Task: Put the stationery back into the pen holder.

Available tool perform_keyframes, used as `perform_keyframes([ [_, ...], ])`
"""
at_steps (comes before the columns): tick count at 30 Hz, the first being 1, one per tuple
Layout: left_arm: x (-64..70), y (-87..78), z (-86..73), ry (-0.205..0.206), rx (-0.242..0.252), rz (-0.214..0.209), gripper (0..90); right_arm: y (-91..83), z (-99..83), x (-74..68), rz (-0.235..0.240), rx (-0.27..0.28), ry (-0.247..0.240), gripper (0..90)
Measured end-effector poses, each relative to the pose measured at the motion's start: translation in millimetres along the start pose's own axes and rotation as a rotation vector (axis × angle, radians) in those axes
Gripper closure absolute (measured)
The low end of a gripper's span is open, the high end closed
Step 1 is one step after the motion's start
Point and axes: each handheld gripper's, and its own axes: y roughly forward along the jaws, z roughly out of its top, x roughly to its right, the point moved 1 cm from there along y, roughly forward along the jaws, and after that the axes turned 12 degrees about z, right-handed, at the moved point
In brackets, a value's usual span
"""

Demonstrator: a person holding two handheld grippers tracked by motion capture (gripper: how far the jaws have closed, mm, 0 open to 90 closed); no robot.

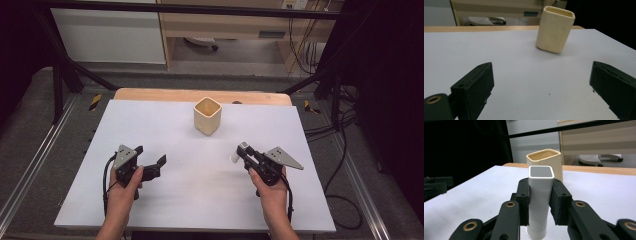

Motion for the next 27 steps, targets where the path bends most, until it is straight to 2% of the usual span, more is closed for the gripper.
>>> perform_keyframes([
  [3, -4.3, 0.1, -0.2, -0.013, -0.006, 0.012, 6.1, 0.8, 0.5, -1.3, -0.001, -0.009, -0.024, 71.0],
  [8, -4.9, 0.4, -0.5, -0.016, -0.011, 0.007, 5.9, 1.4, 0.9, -4.0, -0.012, -0.023, -0.069, 71.0],
  [9, -4.1, 0.7, -0.6, -0.015, -0.011, 0.005, 5.9, 1.4, 0.9, -4.0, -0.012, -0.023, -0.069, 71.0],
  [13, 2.7, 3.3, -2.7, 0.008, -0.026, -0.005, 5.6, 0.1, 5.5, -6.2, -0.028, -0.036, -0.140, 71.0],
  [16, 5.9, 4.1, -3.7, 0.018, -0.030, -0.005, 5.6, -1.2, 9.4, -6.8, -0.033, -0.029, -0.157, 71.0],
  [20, 12.2, 4.6, -5.6, 0.032, -0.038, -0.011, 5.6, -1.0, 20.5, -11.1, -0.036, -0.030, -0.229, 71.0],
  [22, 15.2, 4.6, -6.3, 0.053, -0.041, -0.015, 5.6, 2.3, 24.8, -12.2, -0.030, -0.033, -0.245, 71.0],
  [27, 16.0, 4.6, -6.4, 0.055, -0.041, -0.020, 5.5, 12.6, 34.1, -11.3, -0.014, -0.049, -0.250, 71.0],
])
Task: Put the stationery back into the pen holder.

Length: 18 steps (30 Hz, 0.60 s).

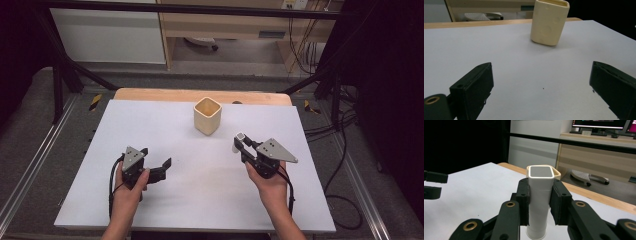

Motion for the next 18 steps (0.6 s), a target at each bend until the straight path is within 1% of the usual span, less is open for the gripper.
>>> perform_keyframes([
  [2, -0.2, 0.4, -0.1, -0.001, -0.001, -0.001, 5.5, 4.5, 5.5, 2.4, 0.005, -0.008, -0.005, 71.0],
  [3, -0.4, 0.5, 0.0, -0.001, 0.000, -0.001, 5.5, 7.0, 11.4, 4.9, 0.015, -0.010, -0.002, 71.0],
  [5, -0.8, 0.5, 0.1, 0.000, 0.000, 0.001, 5.5, 8.5, 16.2, 7.7, 0.031, -0.007, 0.015, 71.0],
  [8, -1.2, 0.4, 0.1, 0.003, 0.000, 0.004, 5.5, 9.3, 20.1, 10.2, 0.039, -0.010, 0.027, 71.0],
  [9, -1.3, 0.2, 0.2, 0.001, 0.002, 0.005, 5.5, 9.4, 23.7, 12.4, 0.054, -0.013, 0.042, 71.0],
  [11, -1.8, 0.3, 0.3, 0.001, 0.003, 0.007, 5.5, 9.3, 27.5, 14.0, 0.065, -0.015, 0.051, 71.0],
  [15, -2.9, 0.5, 0.2, 0.000, -0.002, 0.011, 5.7, 9.4, 34.1, 14.9, 0.072, -0.021, 0.041, 71.0],
  [18, -6.1, -1.3, 1.5, -0.011, 0.011, 0.035, 6.1, 10.9, 42.2, 15.5, 0.083, -0.018, 0.037, 71.0],
])
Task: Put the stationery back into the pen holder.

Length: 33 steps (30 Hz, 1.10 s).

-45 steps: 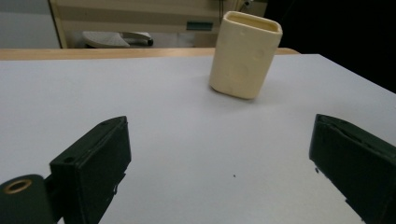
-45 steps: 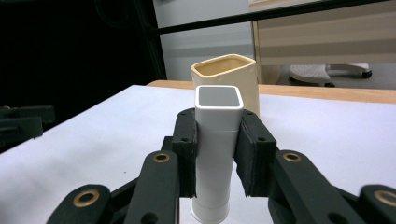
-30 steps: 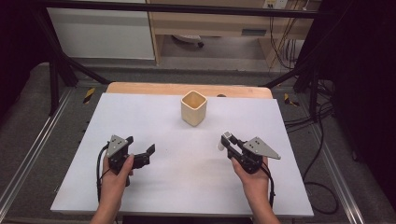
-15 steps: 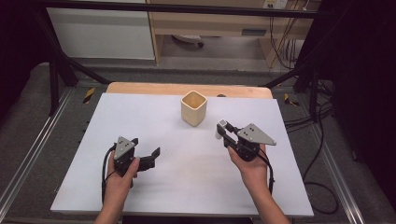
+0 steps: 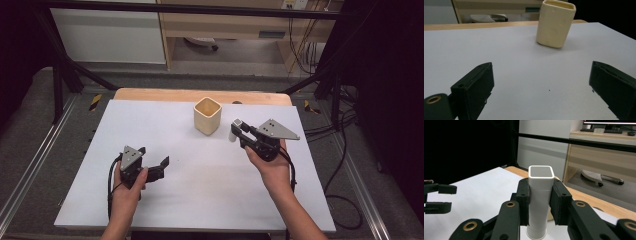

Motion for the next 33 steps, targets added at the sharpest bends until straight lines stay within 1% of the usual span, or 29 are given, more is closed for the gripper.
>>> perform_keyframes([
  [3, -1.7, 0.5, -0.9, -0.004, -0.012, -0.006, 6.1, 2.4, 5.1, 1.7, 0.002, 0.003, 0.004, 71.0],
  [6, -1.6, 0.5, -0.8, -0.004, -0.013, -0.008, 6.1, 4.3, 8.6, 3.3, 0.003, 0.007, 0.008, 71.0],
  [7, -1.3, 0.8, -0.8, -0.004, -0.010, -0.009, 6.0, 6.2, 12.5, 4.7, 0.005, 0.017, 0.014, 71.0],
  [10, -0.1, 1.7, -1.2, 0.001, -0.013, -0.015, 5.9, 8.8, 18.7, 6.6, 0.005, 0.021, 0.016, 71.0],
  [13, 0.8, 2.1, -1.5, 0.004, -0.014, -0.019, 5.8, 10.9, 23.0, 8.4, 0.005, 0.026, 0.016, 71.0],
  [18, 1.2, 2.7, -1.8, 0.005, -0.019, -0.022, 5.8, 18.3, 35.9, 11.7, 0.009, 0.039, 0.014, 71.0],
  [19, 1.2, 2.7, -1.8, 0.005, -0.019, -0.022, 5.7, 18.3, 35.9, 11.7, 0.009, 0.039, 0.014, 71.0],
  [23, 0.3, 2.5, -1.4, -0.001, -0.011, -0.017, 5.7, 25.3, 45.6, 14.0, 0.006, 0.053, 0.010, 71.0],
  [25, -0.3, 2.7, -1.5, -0.002, -0.013, -0.016, 5.8, 26.9, 47.2, 14.6, 0.005, 0.053, 0.006, 71.0],
  [28, -0.7, 3.2, -1.7, -0.001, -0.018, -0.018, 5.7, 34.7, 52.0, 17.0, 0.000, 0.053, 0.003, 71.0],
  [29, -0.6, 3.4, -1.8, -0.001, -0.019, -0.020, 5.7, 36.7, 52.9, 17.4, -0.002, 0.052, 0.009, 71.0],
  [33, -0.4, 4.2, -2.0, -0.003, -0.021, -0.021, 5.7, 42.9, 55.0, 20.4, -0.007, 0.057, 0.007, 71.0],
])
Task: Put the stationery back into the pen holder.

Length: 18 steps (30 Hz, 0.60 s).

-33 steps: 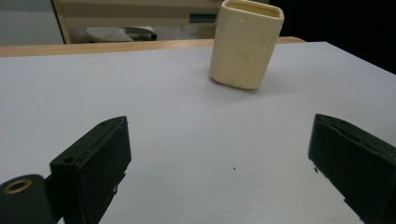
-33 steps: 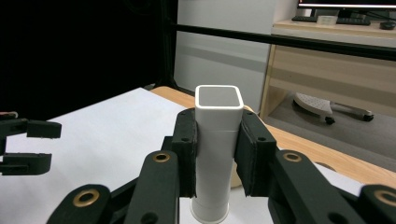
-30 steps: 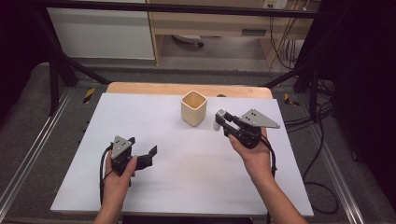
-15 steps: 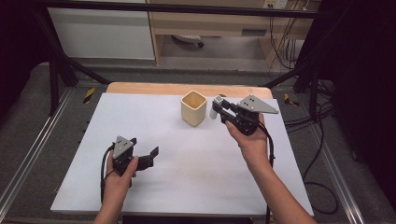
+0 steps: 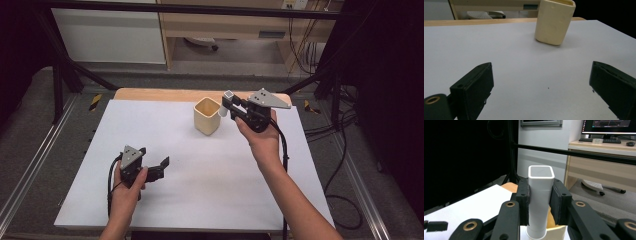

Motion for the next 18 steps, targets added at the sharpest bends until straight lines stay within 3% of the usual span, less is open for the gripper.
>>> perform_keyframes([
  [18, -1.7, -3.6, 1.3, -0.011, 0.003, -0.007, 5.6, 33.7, 4.6, 9.8, -0.016, 0.008, 0.004, 71.0],
])
